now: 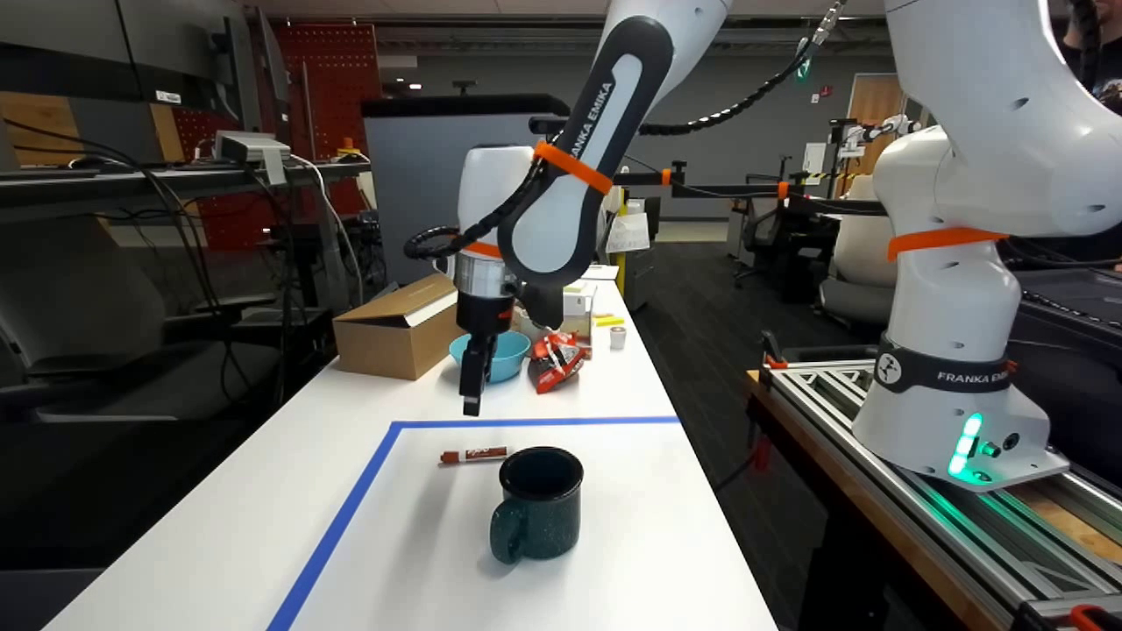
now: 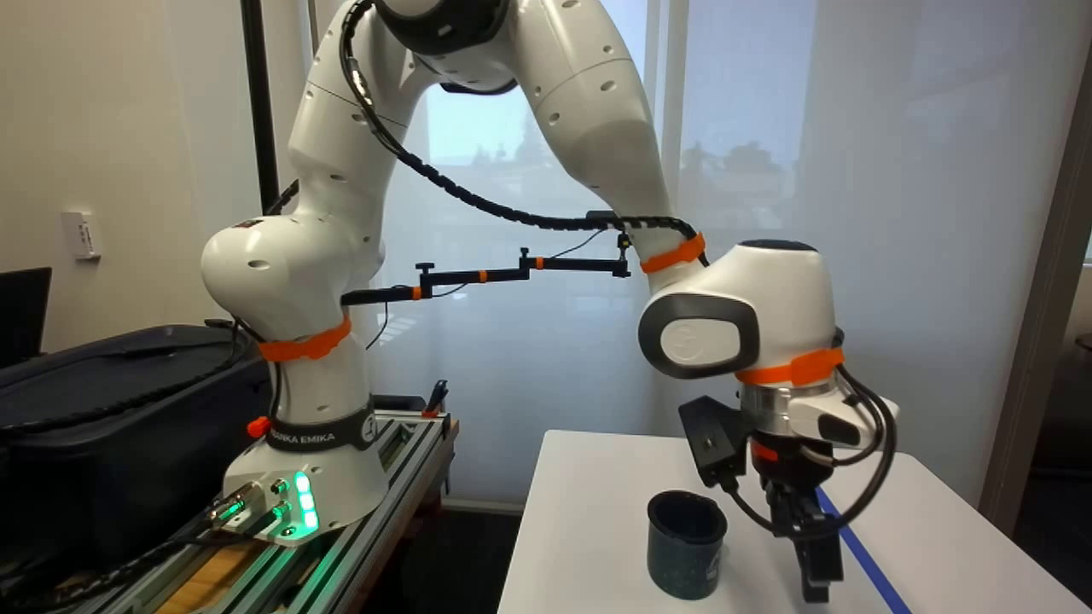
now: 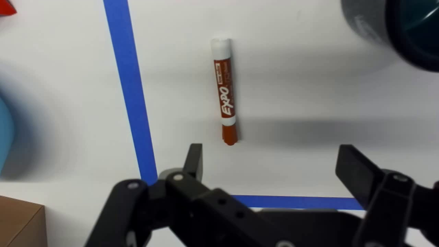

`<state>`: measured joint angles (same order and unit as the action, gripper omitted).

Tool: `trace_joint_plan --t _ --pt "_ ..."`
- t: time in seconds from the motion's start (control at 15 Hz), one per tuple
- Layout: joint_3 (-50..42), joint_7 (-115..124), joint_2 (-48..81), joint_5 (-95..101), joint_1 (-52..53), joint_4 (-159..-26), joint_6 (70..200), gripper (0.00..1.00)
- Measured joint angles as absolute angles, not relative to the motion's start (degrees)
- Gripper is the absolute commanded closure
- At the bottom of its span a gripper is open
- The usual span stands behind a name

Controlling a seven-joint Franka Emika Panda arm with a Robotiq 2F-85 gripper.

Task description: Put the marker on the table

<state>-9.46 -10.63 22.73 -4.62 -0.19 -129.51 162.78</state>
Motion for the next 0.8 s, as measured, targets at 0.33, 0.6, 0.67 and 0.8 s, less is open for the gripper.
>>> trace_joint_plan --t 0.33,0.6,0.67,0.8 --pt "-6.0 -10.6 9.1 -4.6 -2.1 -141.6 162.8 0.0" --pt "-5.6 -10.7 5.1 -4.6 -2.5 -145.2 162.8 0.0" --pt "-5.6 -10.7 5.1 -4.6 -2.5 -145.3 162.8 0.0" --pt "-5.6 -10.7 5.1 -4.6 -2.5 -145.4 162.8 0.0"
